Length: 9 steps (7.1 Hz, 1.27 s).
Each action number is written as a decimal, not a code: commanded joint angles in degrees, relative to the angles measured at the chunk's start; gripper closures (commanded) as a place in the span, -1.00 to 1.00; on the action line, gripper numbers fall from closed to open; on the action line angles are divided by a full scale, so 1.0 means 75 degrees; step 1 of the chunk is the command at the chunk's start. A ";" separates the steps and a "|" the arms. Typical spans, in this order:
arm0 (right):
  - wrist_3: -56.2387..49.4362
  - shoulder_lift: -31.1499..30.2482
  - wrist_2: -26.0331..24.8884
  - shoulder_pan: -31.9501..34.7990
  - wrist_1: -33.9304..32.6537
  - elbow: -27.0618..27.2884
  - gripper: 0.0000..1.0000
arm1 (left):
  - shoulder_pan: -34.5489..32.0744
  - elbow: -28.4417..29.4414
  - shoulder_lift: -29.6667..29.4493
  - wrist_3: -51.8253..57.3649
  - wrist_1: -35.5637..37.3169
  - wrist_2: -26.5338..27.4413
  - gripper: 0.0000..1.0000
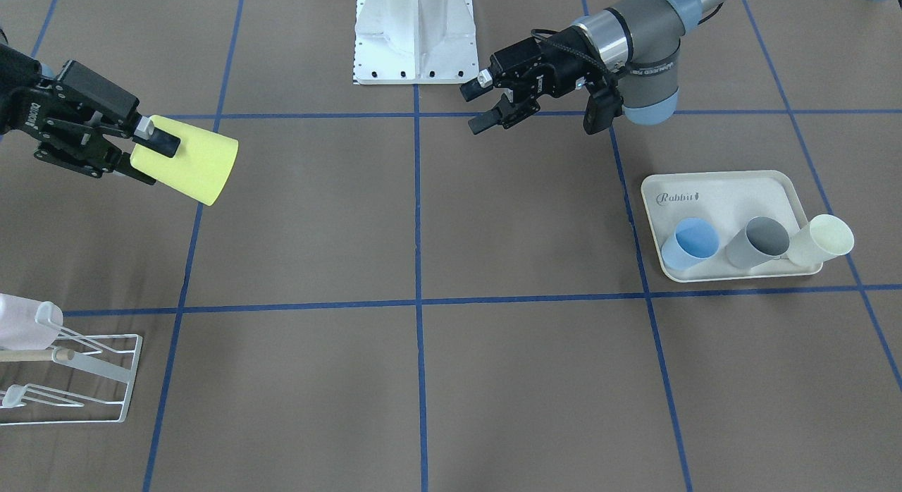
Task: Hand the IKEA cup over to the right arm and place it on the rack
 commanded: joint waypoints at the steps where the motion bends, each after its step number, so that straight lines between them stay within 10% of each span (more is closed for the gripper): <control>1: -0.0720 -0.0083 0.0064 0.0075 -0.0792 -0.0015 0.61 | -0.0307 -0.1688 0.0203 0.1623 0.3305 -0.0091 -1.00; 5: -0.1332 -0.0761 -0.0320 0.0099 -0.1053 -0.0015 0.63 | -0.1055 -0.2695 0.0228 0.4132 0.6987 -0.0079 -1.00; 9: -0.2066 -0.0751 -0.1807 0.0169 -0.2014 0.0113 0.62 | -0.1421 -0.2695 0.0649 0.4889 0.7075 -0.0091 -1.00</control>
